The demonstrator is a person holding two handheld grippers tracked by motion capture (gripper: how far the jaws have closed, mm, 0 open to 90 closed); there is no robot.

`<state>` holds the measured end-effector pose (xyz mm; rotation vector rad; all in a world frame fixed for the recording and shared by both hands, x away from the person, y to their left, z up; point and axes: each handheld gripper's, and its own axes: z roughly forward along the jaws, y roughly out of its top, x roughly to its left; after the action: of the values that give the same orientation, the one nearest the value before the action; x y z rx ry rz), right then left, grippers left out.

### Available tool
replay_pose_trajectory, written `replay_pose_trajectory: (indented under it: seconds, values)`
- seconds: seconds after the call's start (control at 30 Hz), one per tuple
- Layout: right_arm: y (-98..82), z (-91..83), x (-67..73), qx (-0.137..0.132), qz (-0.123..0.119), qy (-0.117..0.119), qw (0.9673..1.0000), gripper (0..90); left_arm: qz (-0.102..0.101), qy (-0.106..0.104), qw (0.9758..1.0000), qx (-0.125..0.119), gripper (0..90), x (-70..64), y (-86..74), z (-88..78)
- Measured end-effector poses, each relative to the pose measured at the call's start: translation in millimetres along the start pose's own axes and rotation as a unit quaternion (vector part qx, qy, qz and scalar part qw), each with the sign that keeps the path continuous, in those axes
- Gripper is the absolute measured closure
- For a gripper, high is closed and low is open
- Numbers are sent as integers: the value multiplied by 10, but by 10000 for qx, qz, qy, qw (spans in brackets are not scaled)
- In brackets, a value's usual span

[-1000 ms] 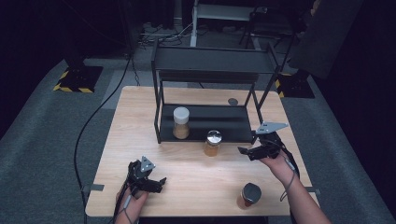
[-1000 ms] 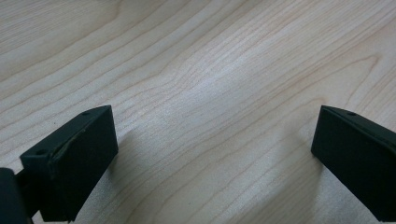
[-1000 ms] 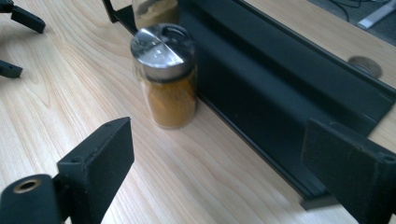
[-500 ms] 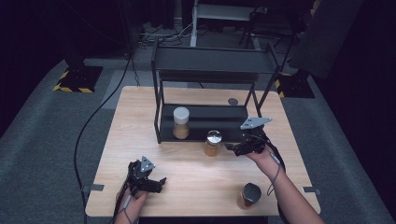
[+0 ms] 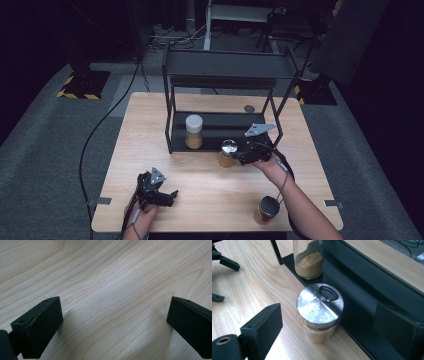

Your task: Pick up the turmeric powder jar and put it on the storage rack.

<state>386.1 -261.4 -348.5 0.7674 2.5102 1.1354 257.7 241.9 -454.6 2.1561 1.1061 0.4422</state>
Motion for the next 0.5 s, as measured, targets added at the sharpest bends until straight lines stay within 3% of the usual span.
replay_pose_trajectory:
  seconds: [0.3, 0.5]
  values:
    - [24, 168, -13, 22, 202, 51, 9998, 85, 2, 0, 10000, 1, 1, 0, 0, 0]
    - [84, 296, 22, 157, 135, 89, 9997, 88, 6, -6, 10000, 0, 1, 3, -1, -1]
